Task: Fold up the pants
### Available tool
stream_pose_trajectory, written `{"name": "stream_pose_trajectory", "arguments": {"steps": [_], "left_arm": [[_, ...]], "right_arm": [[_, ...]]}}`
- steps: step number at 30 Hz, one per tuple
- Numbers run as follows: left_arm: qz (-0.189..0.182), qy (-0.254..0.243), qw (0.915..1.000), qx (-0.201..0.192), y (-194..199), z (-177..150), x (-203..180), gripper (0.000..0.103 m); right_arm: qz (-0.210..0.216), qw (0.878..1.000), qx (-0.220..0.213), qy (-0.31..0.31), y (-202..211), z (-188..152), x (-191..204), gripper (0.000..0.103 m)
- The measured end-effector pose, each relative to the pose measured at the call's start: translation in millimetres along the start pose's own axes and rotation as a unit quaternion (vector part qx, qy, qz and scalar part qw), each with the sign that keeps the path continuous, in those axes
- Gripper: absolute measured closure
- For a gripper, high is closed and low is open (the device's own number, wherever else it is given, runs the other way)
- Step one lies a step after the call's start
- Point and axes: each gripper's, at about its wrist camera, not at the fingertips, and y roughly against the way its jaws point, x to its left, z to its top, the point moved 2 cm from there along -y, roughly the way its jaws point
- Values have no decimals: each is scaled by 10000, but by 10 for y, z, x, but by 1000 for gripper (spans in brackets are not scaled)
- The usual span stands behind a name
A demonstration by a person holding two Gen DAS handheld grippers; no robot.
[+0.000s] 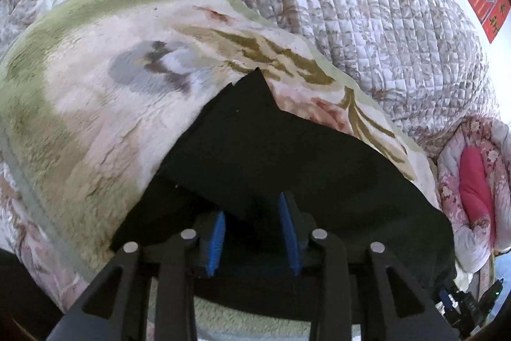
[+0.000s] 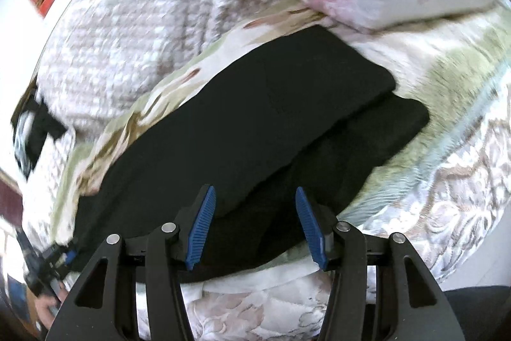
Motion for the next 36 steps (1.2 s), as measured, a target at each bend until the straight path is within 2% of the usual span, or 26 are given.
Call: {"name": "stream_pose_trajectory", "arguments": {"steps": [2, 4, 6, 15, 19, 20, 21, 22, 28, 32, 34, 36], "left_arm": [[38, -113, 9999, -11, -31, 5, -54, 71], [78, -219, 9997, -5, -42, -2, -92, 86], [172, -283, 9994, -19, -55, 5, -109, 89], [253, -371, 9990, -26, -73, 31, -98, 94], [254, -382, 9989, -6, -84, 46, -97, 97], [250, -391, 9989, -10, -75, 50, -102, 97], [243, -403, 9989, -19, -65, 52, -107, 98], [228, -418, 9989, -51, -40, 60, -114, 98], [129, -452, 9986, -235, 151, 139, -158, 99], [77, -467, 9979, -433, 428, 139, -167, 99], [126, -522, 9976, -443, 479, 99, -125, 99], [199, -487, 9984, -206, 385, 7, -71, 99]], "right_arm": [[39, 9998, -10, -183, -4, 15, -59, 50], [32, 9998, -35, -202, -17, 52, -71, 50], [40, 9996, -116, -263, -13, 107, -72, 50], [-182, 9963, -441, -713, -33, 355, -212, 50], [-102, 9933, -531, -1023, -78, 457, -295, 50], [-133, 9927, -606, -1031, -61, 476, -290, 55], [-251, 9925, -697, -974, -30, 495, -277, 84], [-341, 9923, -781, -899, 4, 519, -267, 98], [-162, 9930, -761, -894, 89, 671, -243, 98], [9, 9914, -1026, -811, 441, 700, -150, 98], [-193, 9916, -1014, -786, 508, 659, -203, 98], [-399, 9918, -716, -979, 390, 589, -358, 98]]}}
